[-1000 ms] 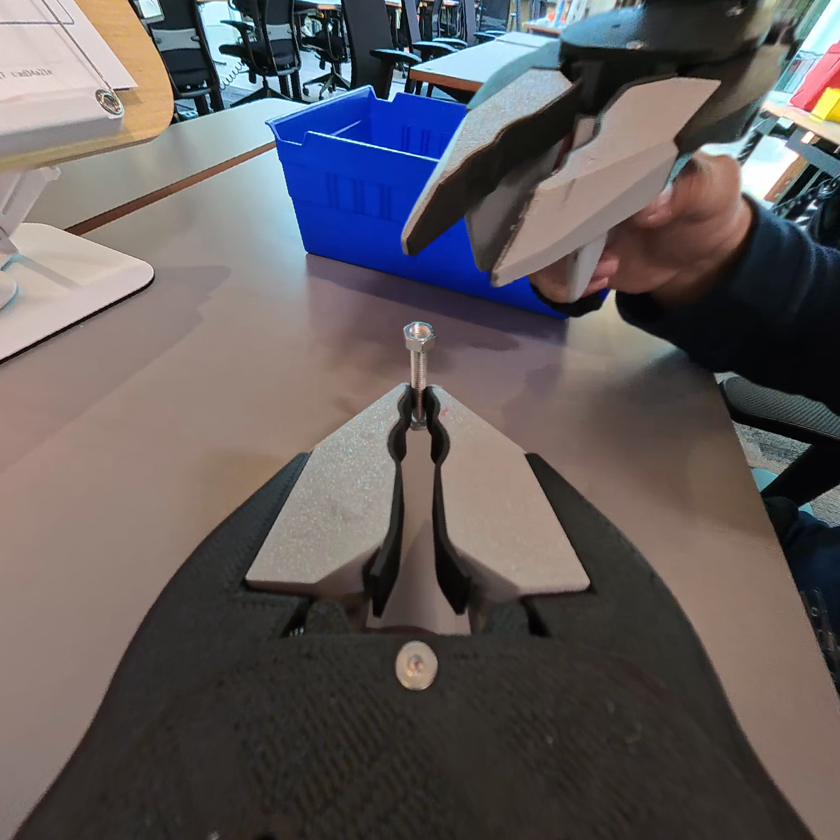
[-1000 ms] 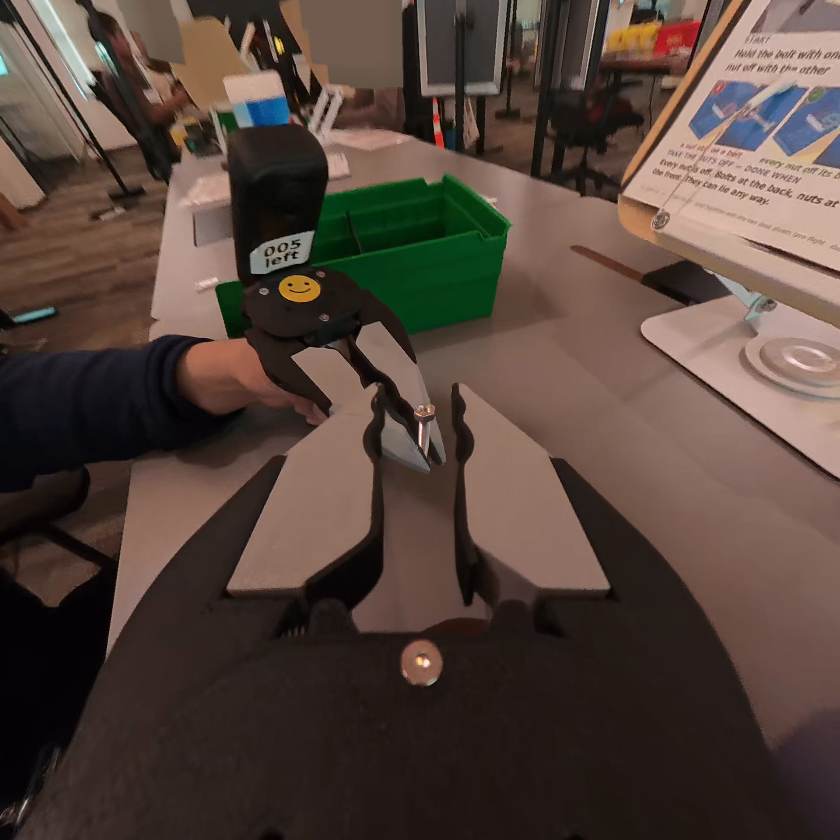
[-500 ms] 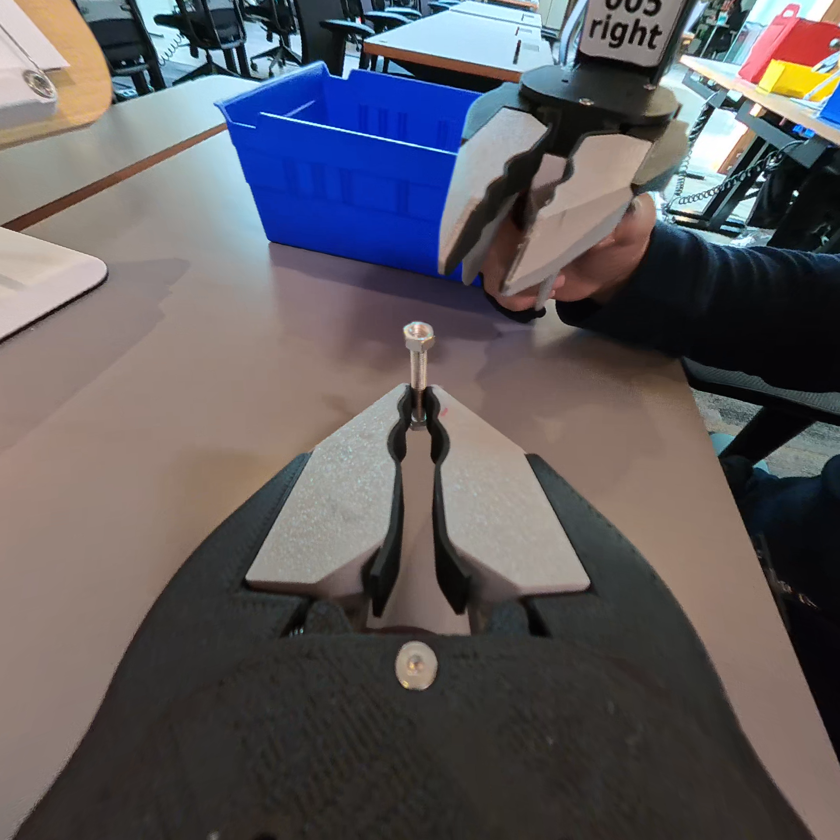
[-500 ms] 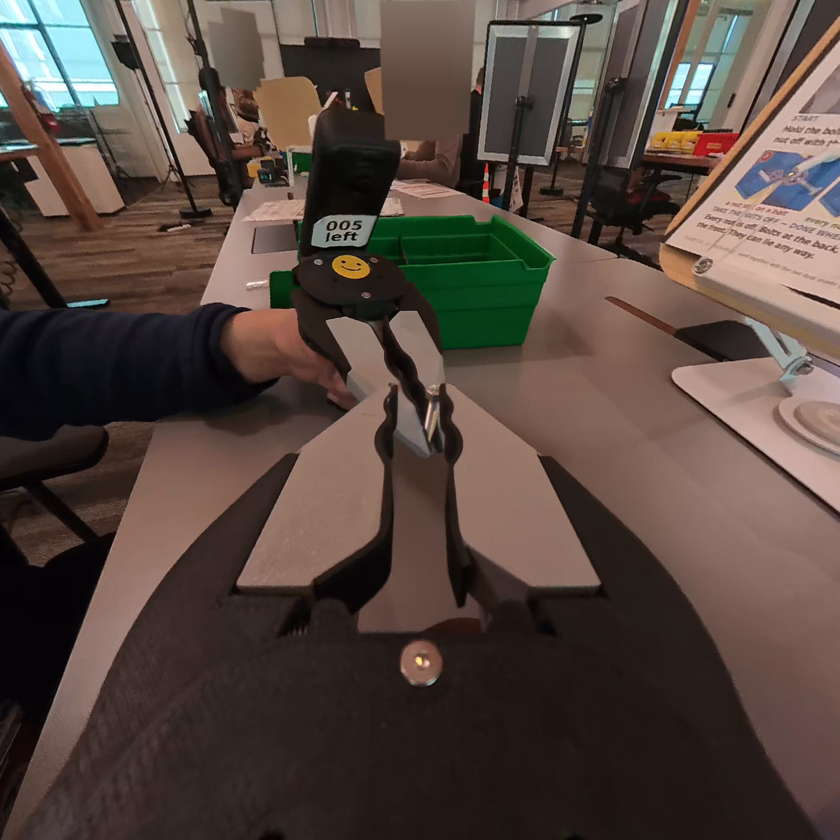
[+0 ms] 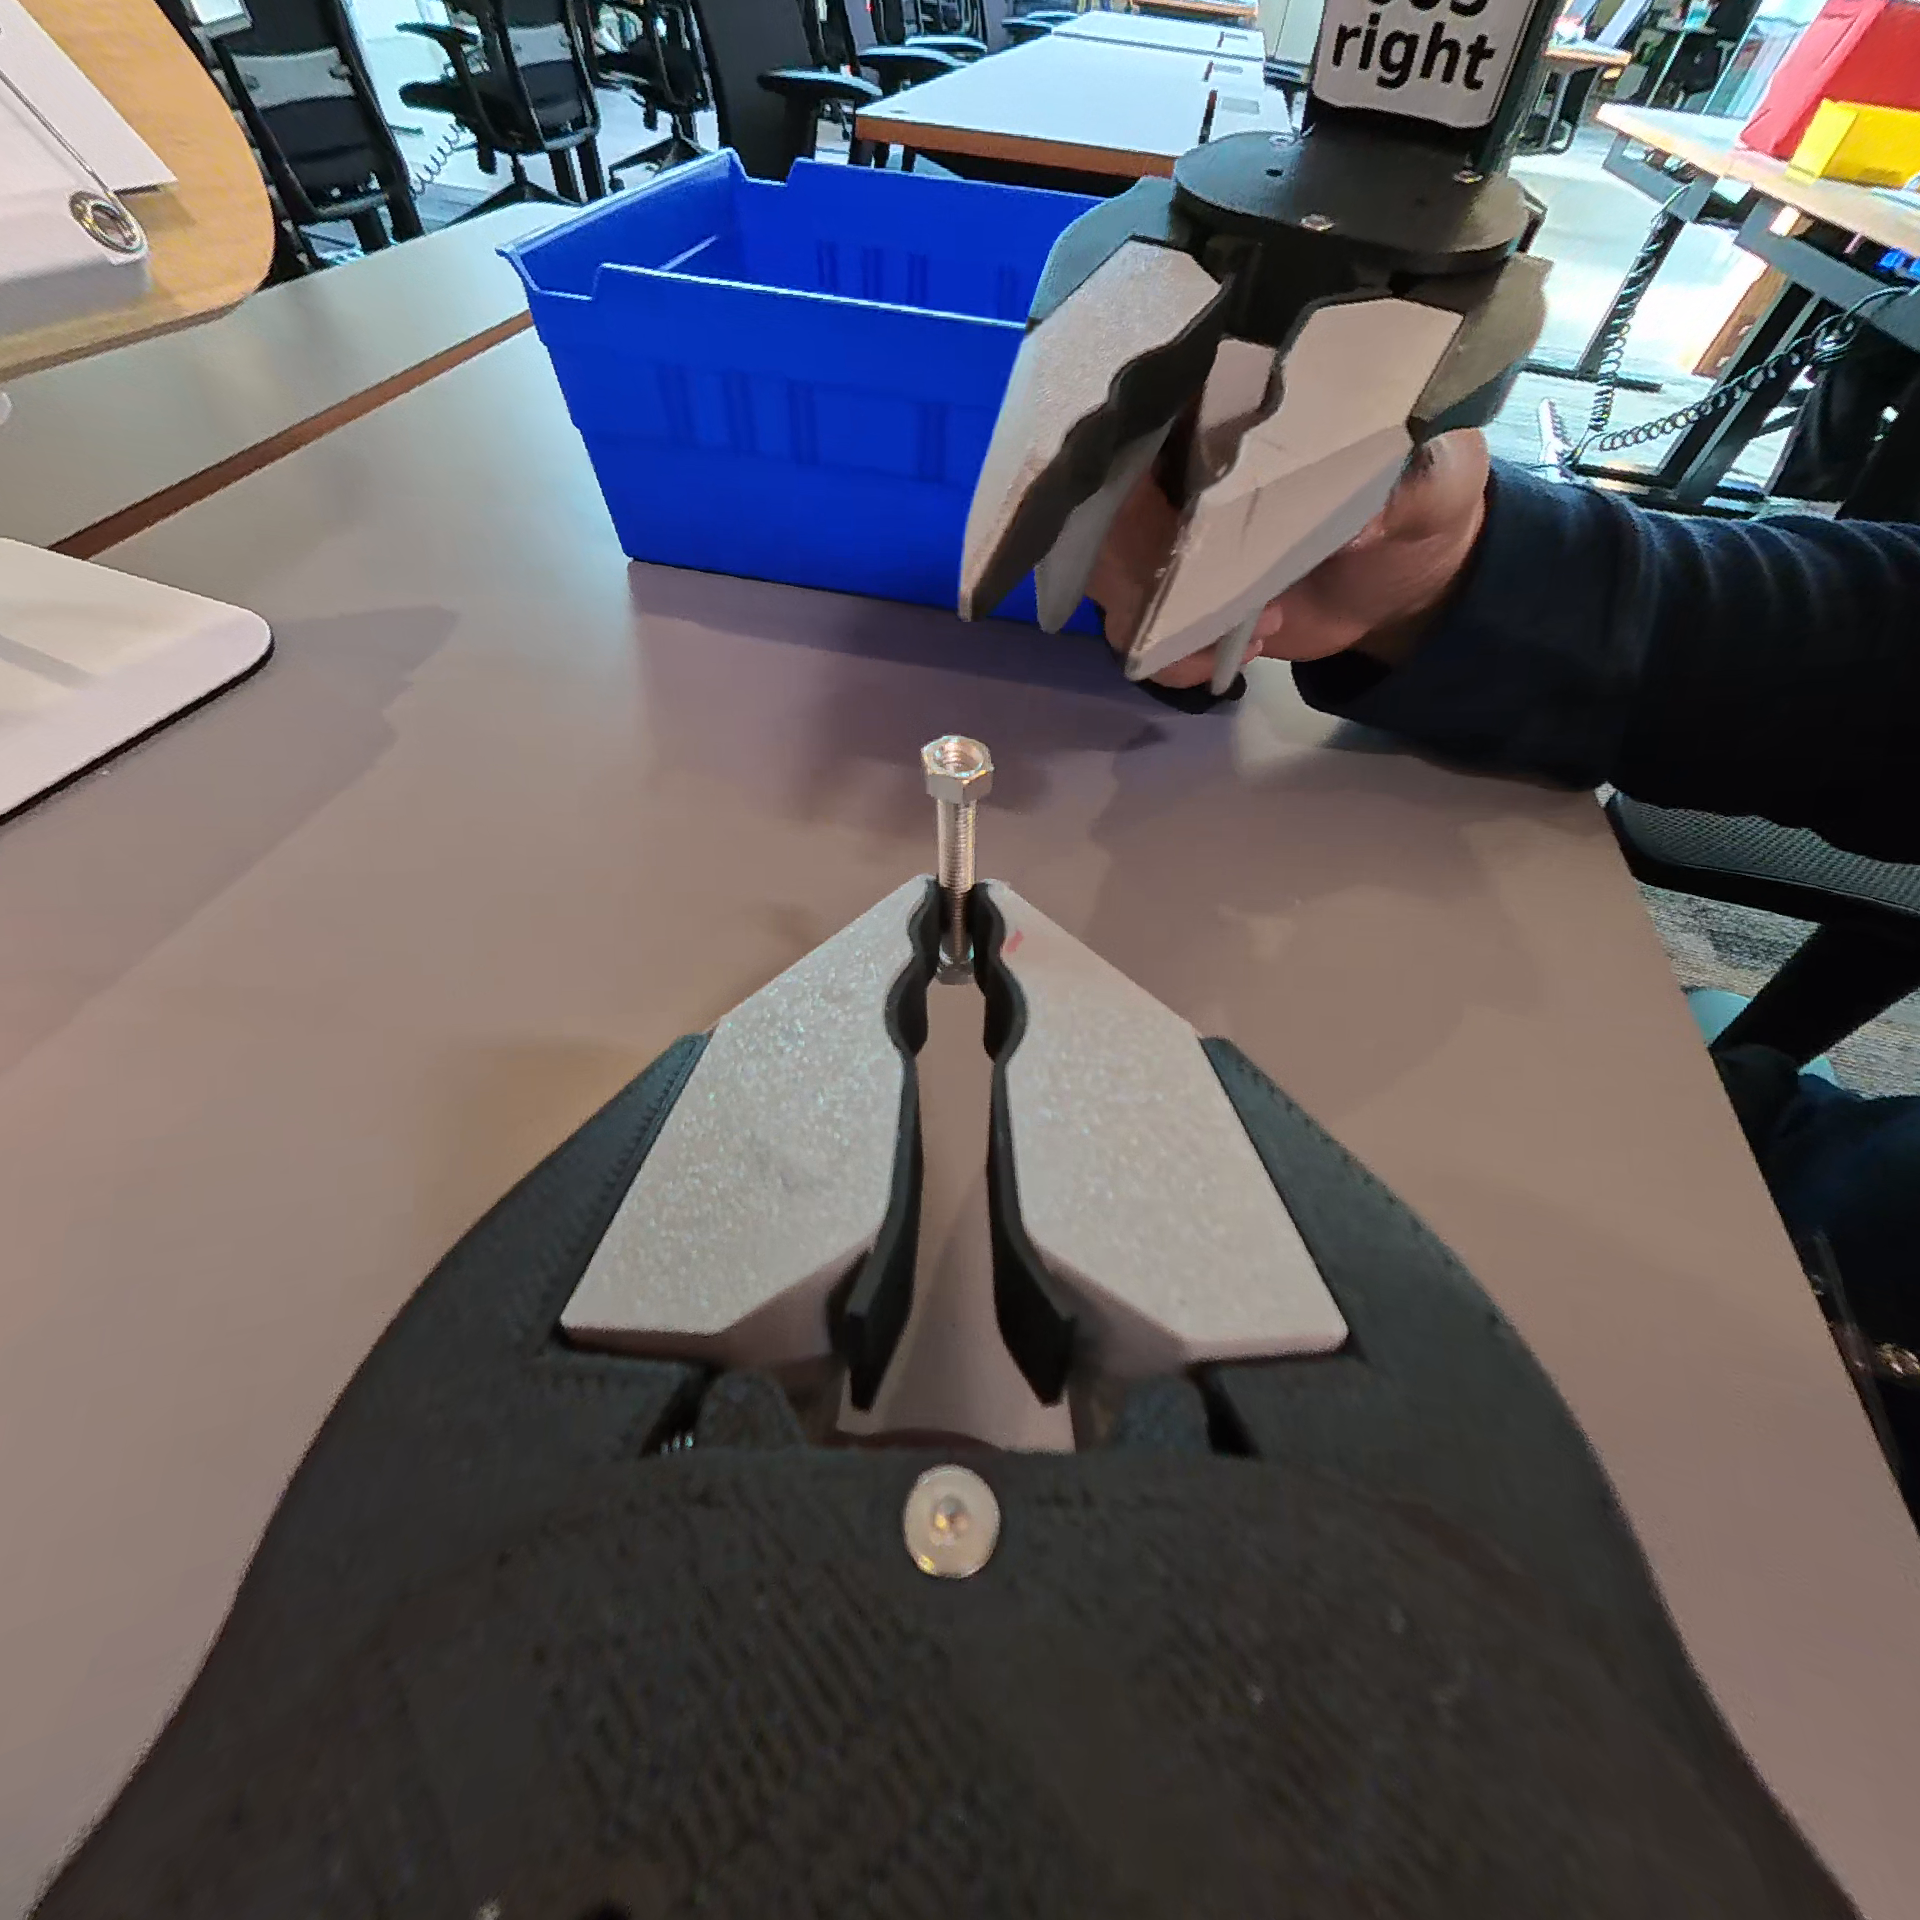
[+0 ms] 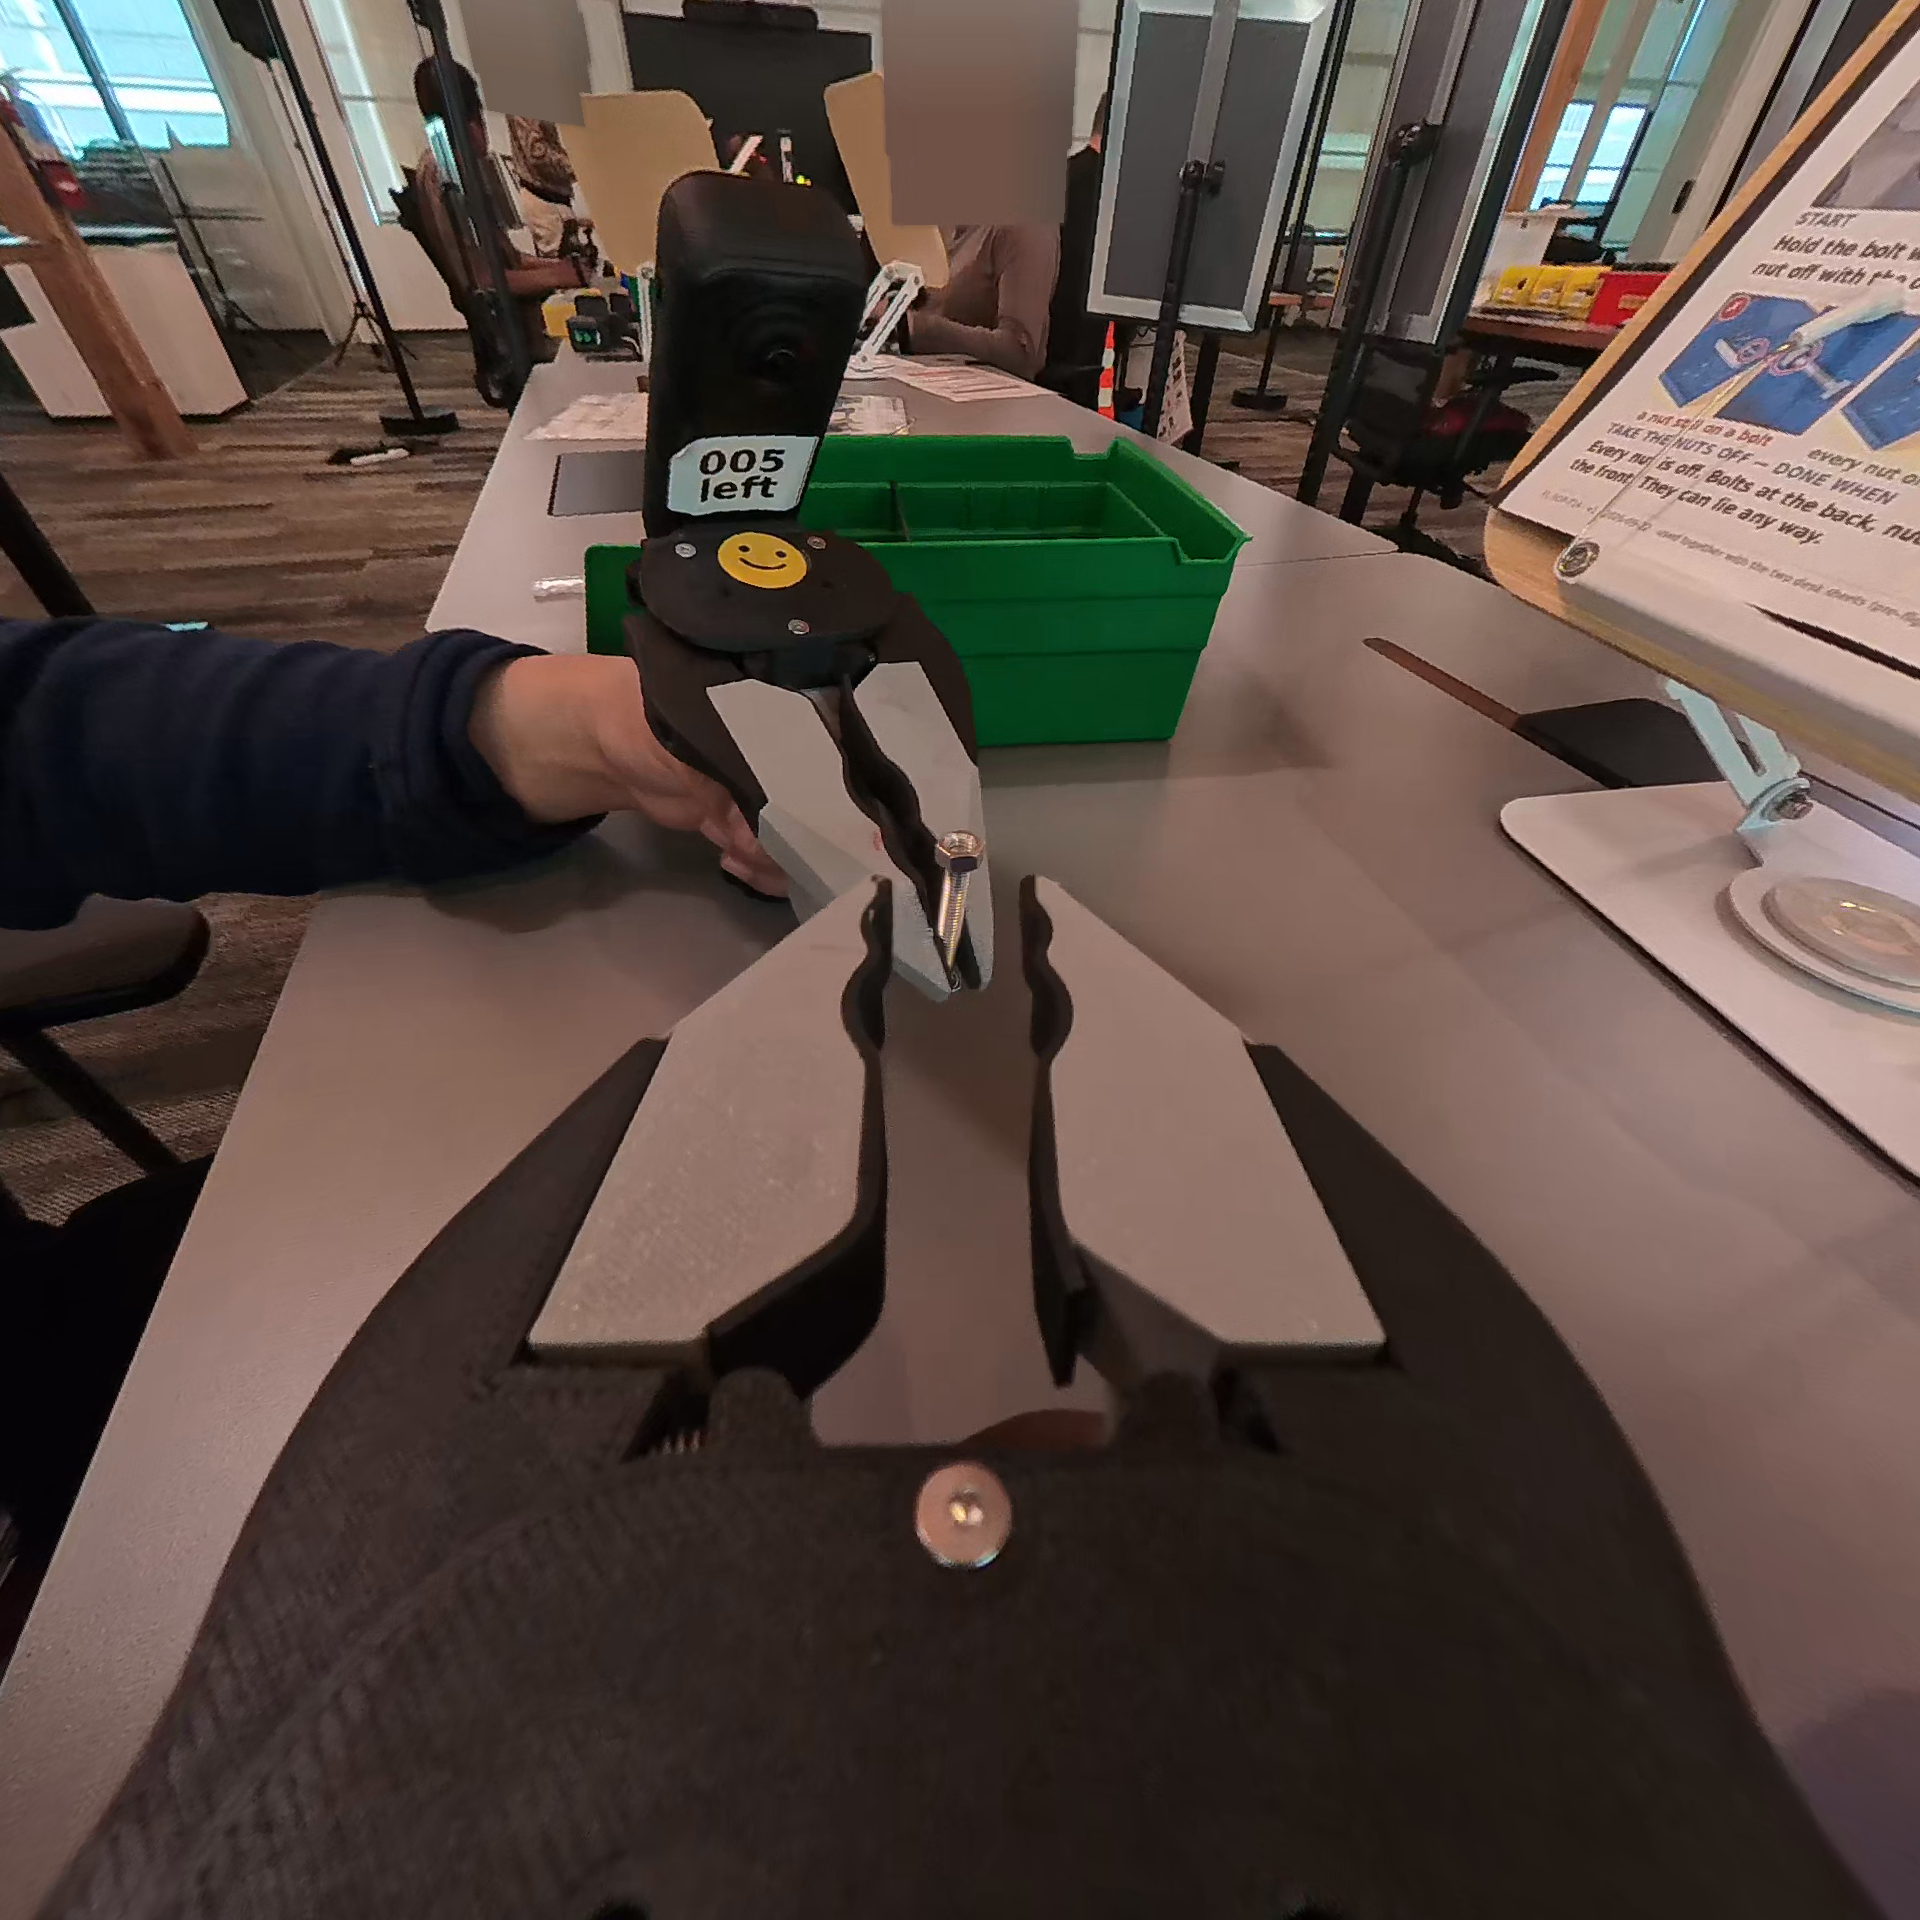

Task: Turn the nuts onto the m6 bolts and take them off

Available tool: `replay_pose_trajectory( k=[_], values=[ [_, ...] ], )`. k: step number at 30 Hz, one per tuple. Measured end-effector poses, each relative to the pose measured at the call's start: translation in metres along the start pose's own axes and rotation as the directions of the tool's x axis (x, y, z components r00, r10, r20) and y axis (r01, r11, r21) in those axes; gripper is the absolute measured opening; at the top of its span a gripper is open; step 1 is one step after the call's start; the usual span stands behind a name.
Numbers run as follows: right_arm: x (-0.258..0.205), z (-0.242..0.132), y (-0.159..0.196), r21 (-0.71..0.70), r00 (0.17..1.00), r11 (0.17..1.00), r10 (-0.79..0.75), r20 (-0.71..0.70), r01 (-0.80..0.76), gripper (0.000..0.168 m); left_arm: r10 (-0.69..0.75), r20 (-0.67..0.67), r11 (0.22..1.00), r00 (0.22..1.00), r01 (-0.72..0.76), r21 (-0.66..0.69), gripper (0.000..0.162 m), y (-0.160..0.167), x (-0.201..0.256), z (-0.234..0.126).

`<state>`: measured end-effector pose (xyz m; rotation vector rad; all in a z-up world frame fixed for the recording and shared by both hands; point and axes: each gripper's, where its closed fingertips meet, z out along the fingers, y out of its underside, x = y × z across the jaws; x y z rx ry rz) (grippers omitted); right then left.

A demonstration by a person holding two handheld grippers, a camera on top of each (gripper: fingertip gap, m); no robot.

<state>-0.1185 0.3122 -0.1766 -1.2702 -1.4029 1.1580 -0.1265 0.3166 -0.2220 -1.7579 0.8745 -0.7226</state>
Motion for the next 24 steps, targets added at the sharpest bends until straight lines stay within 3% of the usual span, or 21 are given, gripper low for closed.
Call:
replay_pose_trajectory(
  k=[13, 24],
  values=[
    [0.005, 0.009, 0.008, -0.022, 0.999, 1.000, 0.021, -0.025, -0.021, 0.041, -0.017, 0.026, 1.000, 1.000, 0.017, -0.001, 0.003, 0.001, -0.004, 0.000],
    [-0.005, -0.003, -0.017, 0.115, 0.996, 0.991, 0.055, 0.068, -0.062, 0.024, -0.008, -0.064, 1.000, 0.998, 0.009, 0.021, 0.003, -0.002, 0.008, -0.003]
  ],
)
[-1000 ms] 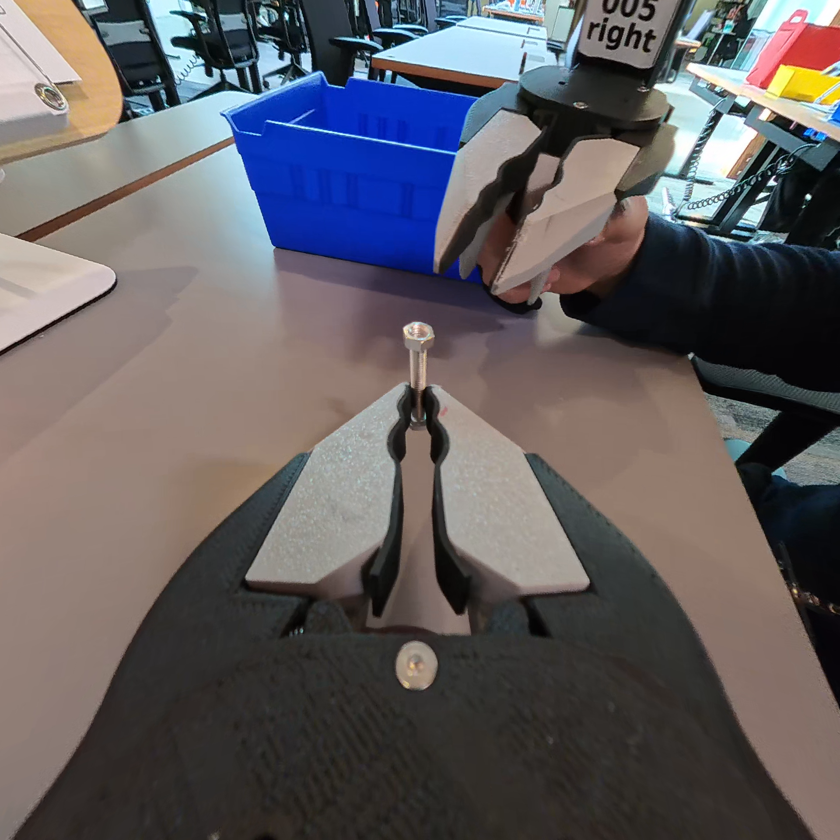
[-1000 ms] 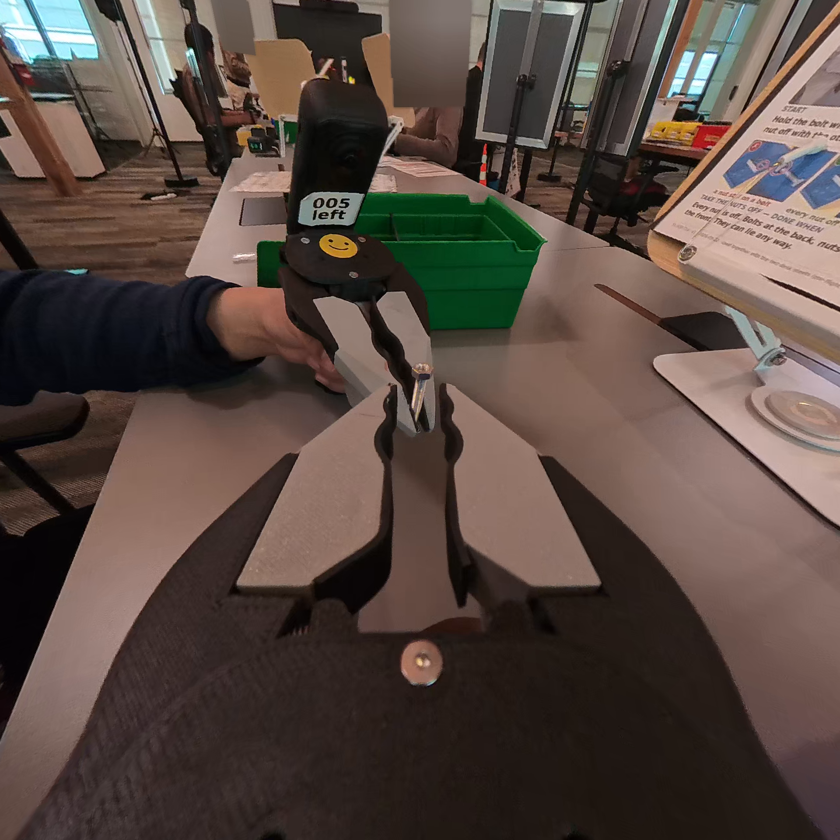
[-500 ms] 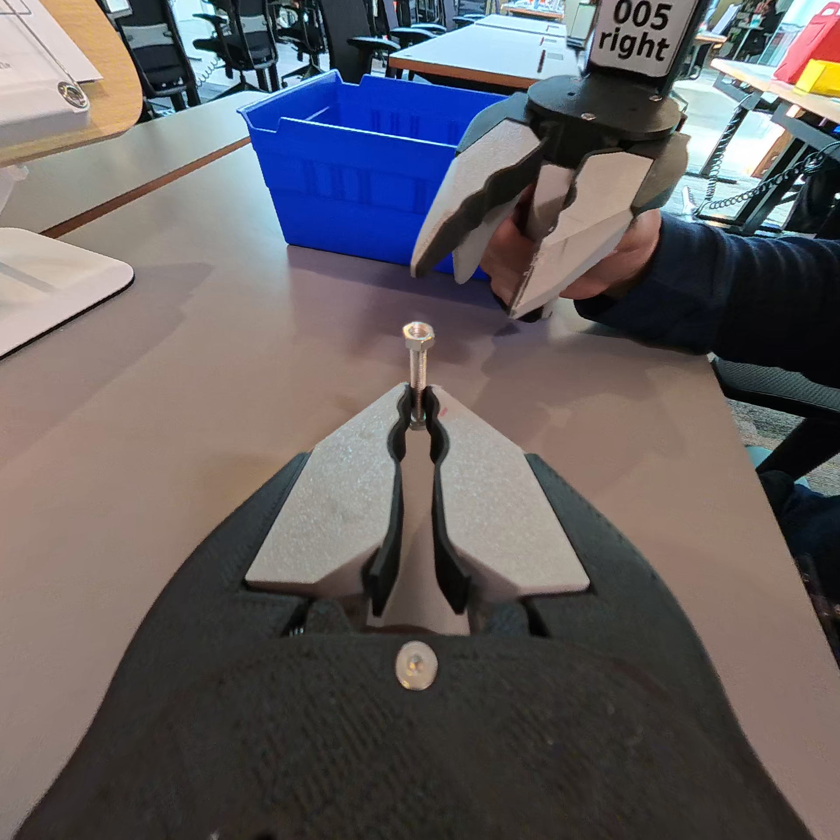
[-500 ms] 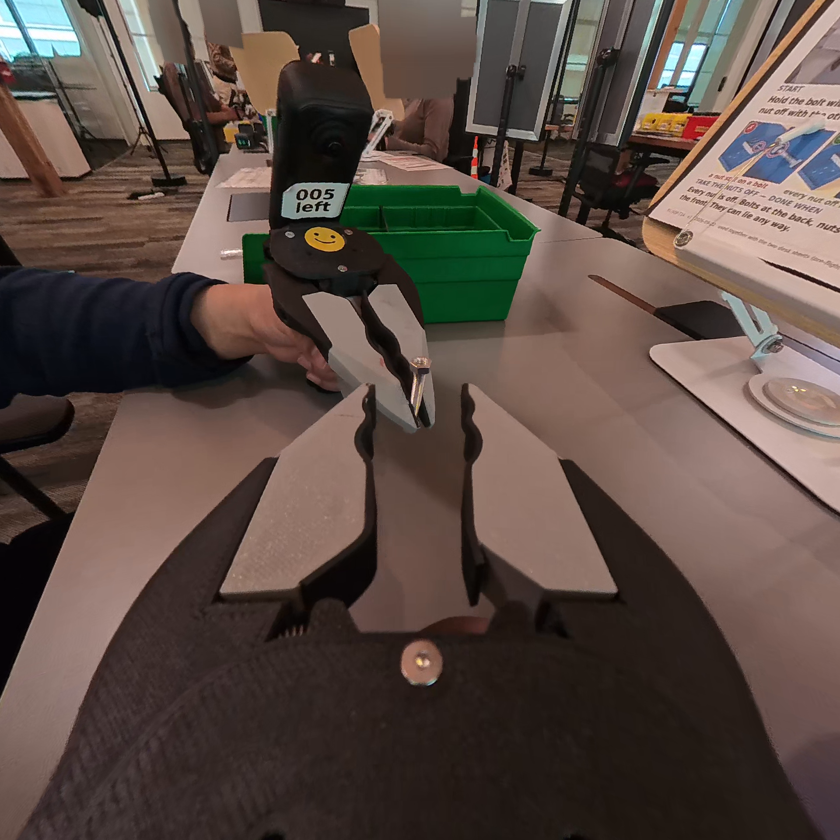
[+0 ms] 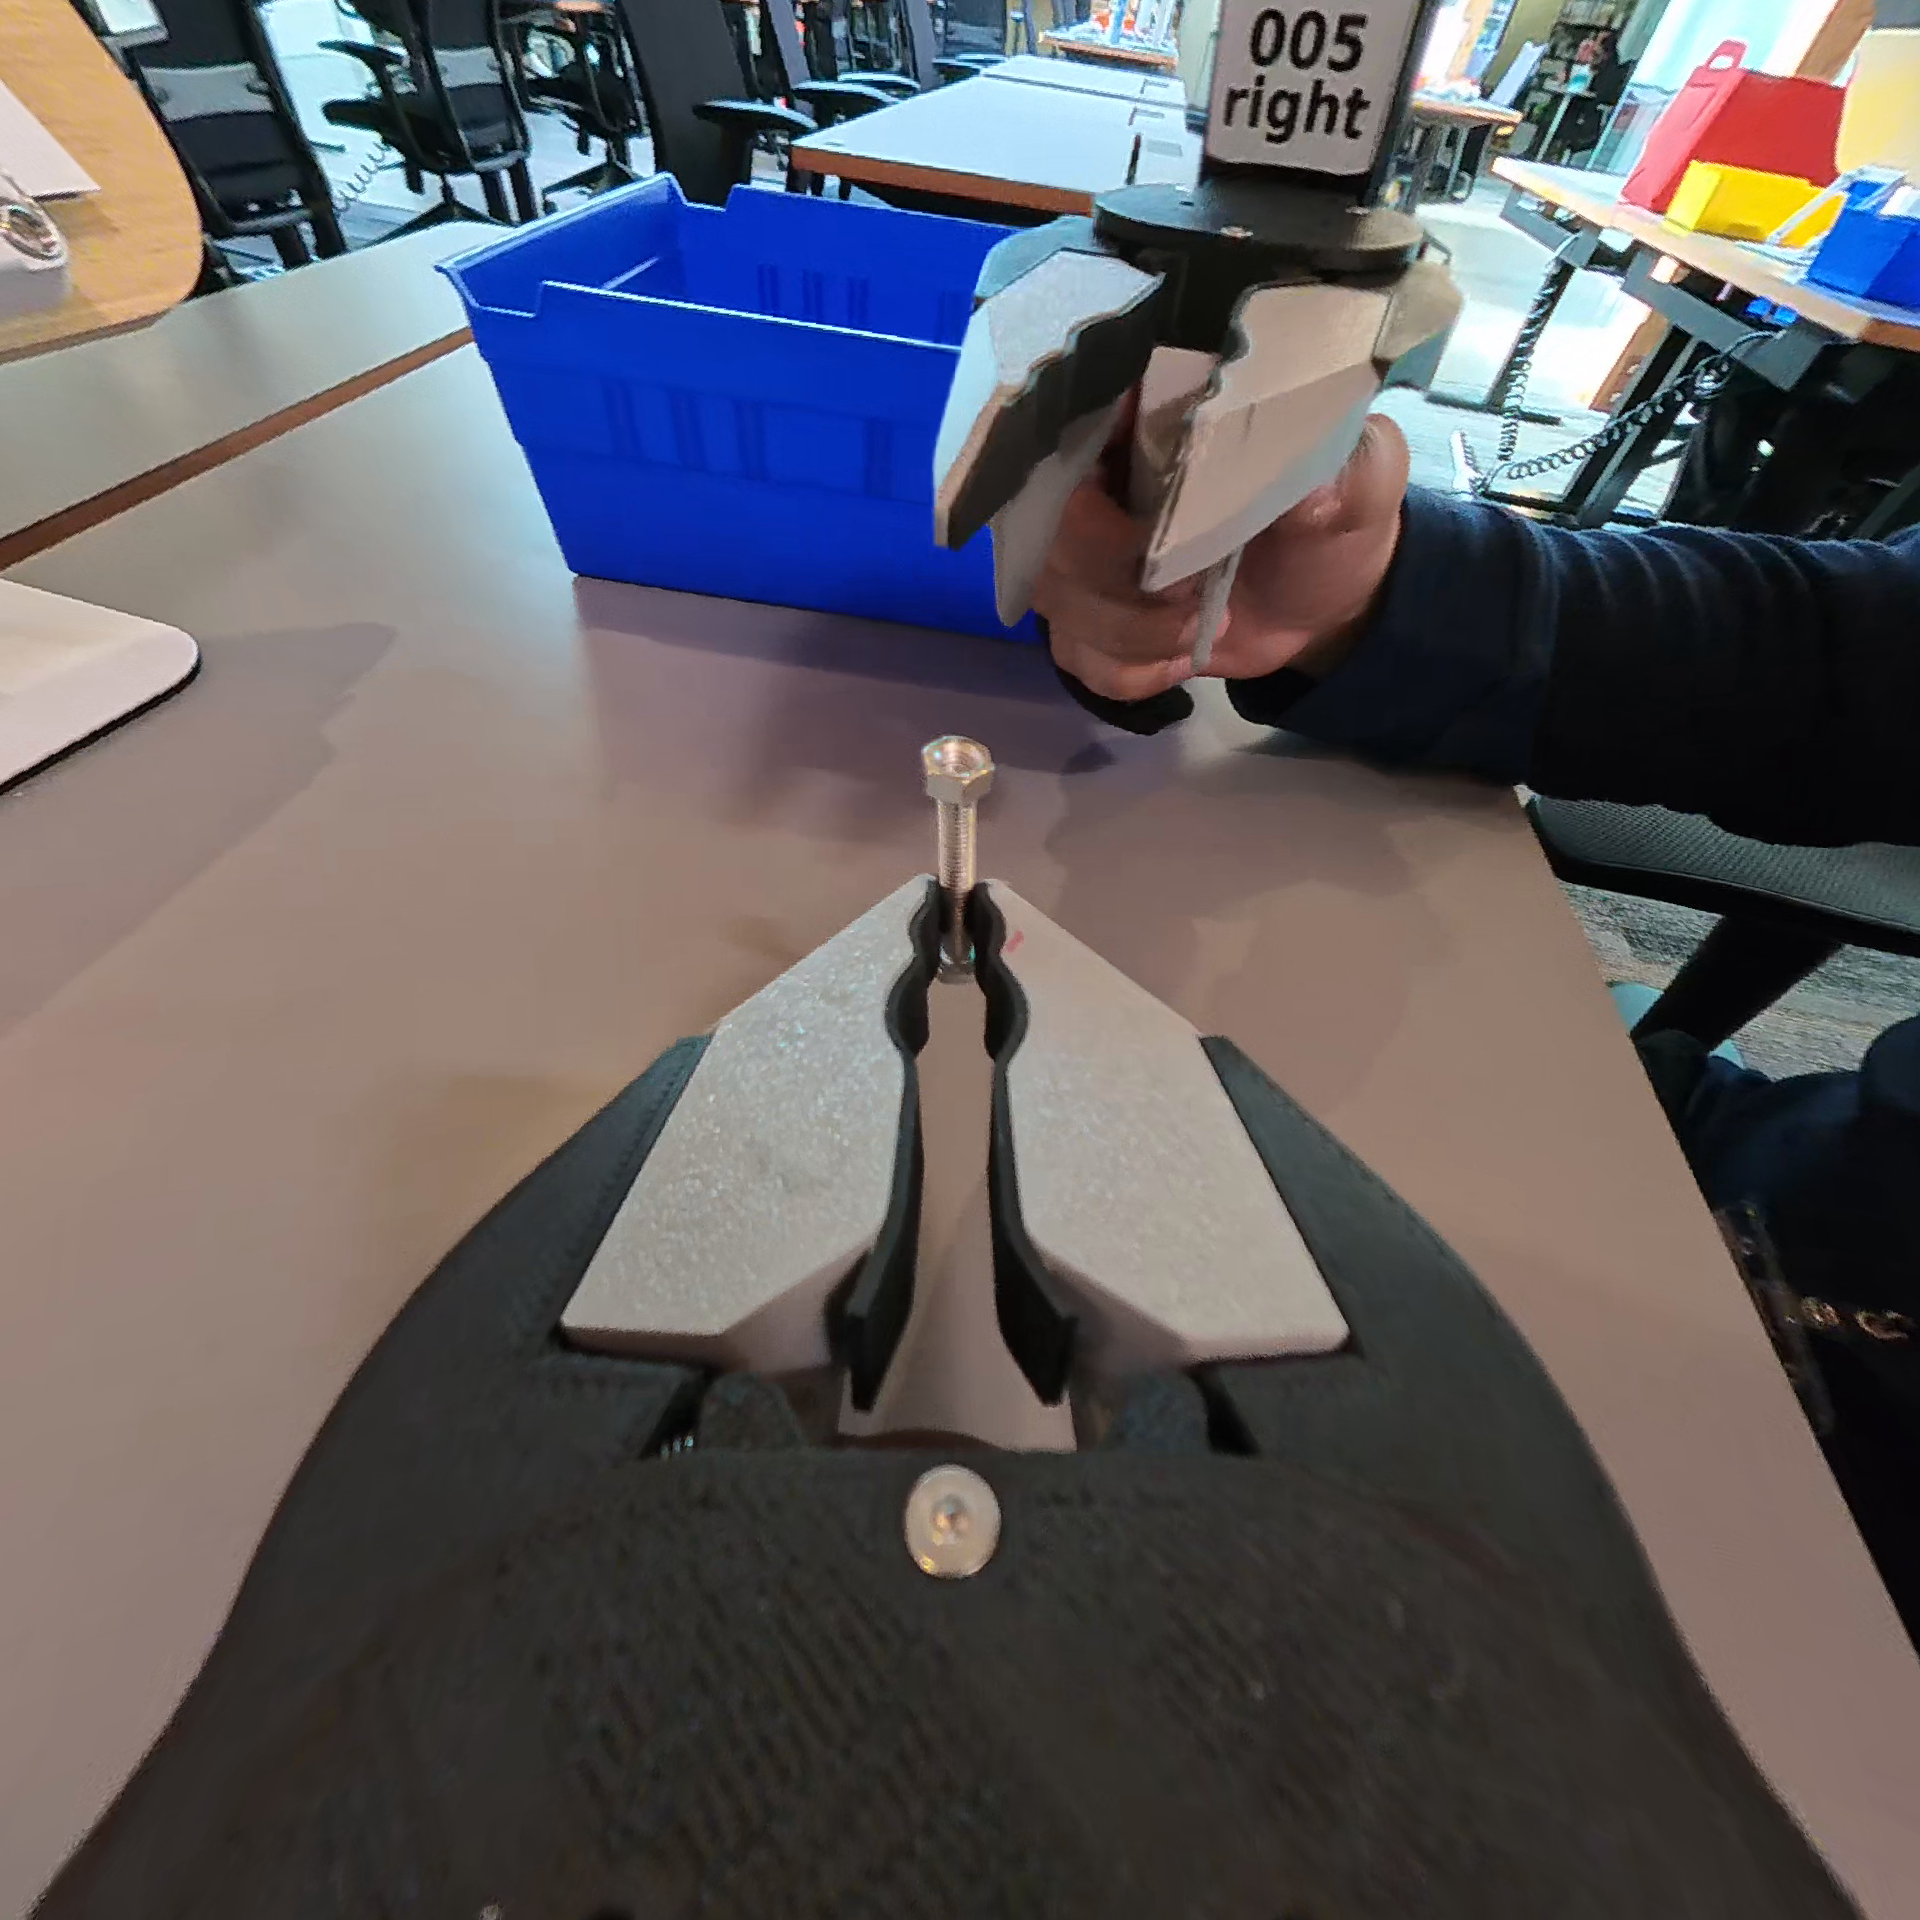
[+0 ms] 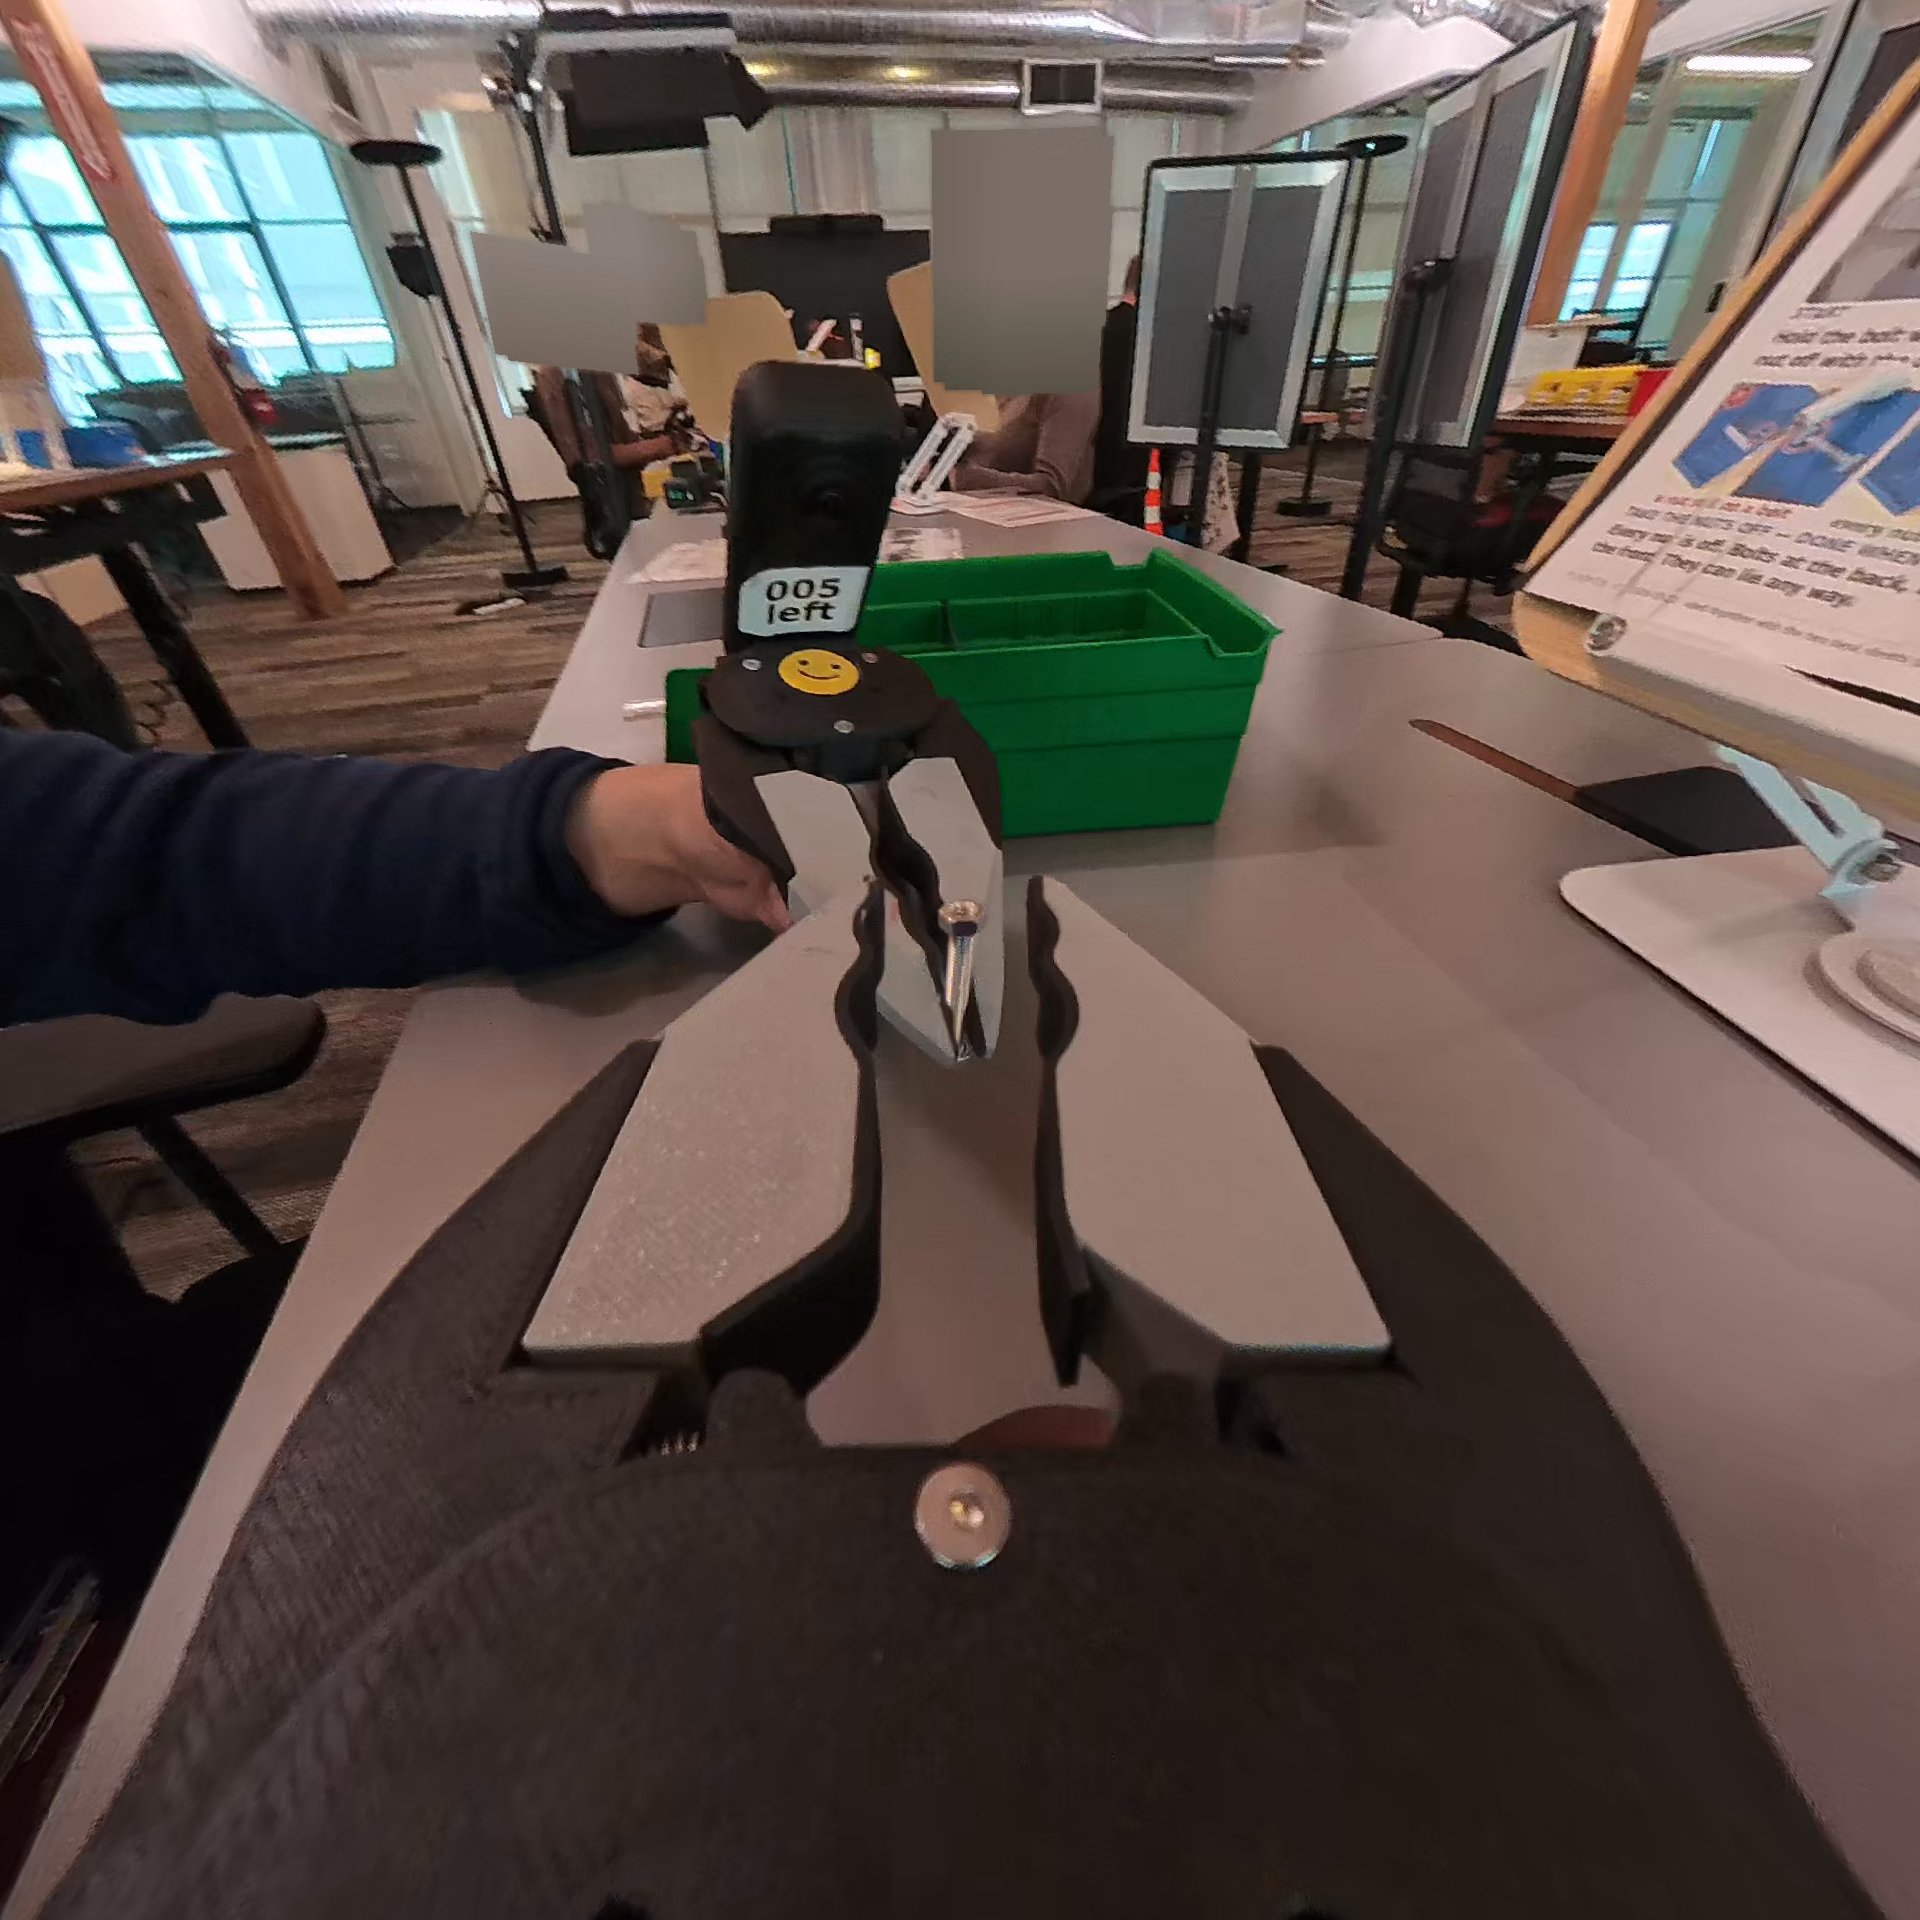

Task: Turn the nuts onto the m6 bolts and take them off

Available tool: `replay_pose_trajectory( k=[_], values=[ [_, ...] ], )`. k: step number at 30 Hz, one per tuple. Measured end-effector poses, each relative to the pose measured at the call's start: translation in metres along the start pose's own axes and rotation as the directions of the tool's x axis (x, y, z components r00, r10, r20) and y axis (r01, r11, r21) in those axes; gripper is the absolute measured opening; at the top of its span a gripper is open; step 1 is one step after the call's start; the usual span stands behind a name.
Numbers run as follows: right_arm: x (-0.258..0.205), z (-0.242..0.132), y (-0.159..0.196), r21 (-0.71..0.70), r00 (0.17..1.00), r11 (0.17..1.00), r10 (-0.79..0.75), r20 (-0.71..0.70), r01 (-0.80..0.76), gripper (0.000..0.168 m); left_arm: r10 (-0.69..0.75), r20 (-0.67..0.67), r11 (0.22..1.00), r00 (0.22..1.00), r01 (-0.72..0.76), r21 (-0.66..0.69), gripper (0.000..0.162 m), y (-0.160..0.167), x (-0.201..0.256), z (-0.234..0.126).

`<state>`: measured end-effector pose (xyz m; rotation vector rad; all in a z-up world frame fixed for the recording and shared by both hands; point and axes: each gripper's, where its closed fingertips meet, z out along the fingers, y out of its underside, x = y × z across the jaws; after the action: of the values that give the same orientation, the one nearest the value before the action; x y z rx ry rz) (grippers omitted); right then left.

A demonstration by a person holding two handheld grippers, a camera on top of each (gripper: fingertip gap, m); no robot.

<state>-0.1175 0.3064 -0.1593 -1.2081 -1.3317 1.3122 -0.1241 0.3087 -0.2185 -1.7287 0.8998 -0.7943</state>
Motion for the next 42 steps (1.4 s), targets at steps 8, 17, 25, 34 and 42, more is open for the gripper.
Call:
replay_pose_trajectory(
  k=[8, 17, 25, 34, 42],
  values=[
    [-0.010, 0.006, 0.009, -0.064, 0.998, 0.997, -0.046, 0.032, 0.048, 0.020, 0.031, -0.057, 0.999, 0.998, -0.032, -0.031, 0.003, 0.004, 0.012, 0.003],
    [-0.015, 0.014, 0.023, -0.125, 0.994, 0.987, -0.094, 0.047, 0.099, 0.014, 0.056, -0.084, 0.997, 0.995, -0.060, -0.049, 0.003, 0.007, 0.020, 0.006],
    [-0.013, 0.014, 0.024, -0.119, 0.995, 0.989, -0.085, 0.044, 0.090, 0.002, 0.058, -0.096, 0.997, 0.994, -0.064, -0.052, 0.003, 0.007, 0.023, 0.007],
    [-0.009, 0.012, 0.020, -0.104, 0.997, 0.992, -0.073, 0.027, 0.076, 0.006, 0.052, -0.093, 0.997, 0.994, -0.057, -0.050, 0.003, 0.007, 0.022, 0.007],
    [0.014, 0.014, 0.042, -0.217, 0.995, 0.976, -0.048, -0.084, 0.029, 0.000, -0.042, 0.064, 0.998, 0.997, 0.045, -0.043, 0.003, 0.006, -0.012, 0.002]
  ],
)
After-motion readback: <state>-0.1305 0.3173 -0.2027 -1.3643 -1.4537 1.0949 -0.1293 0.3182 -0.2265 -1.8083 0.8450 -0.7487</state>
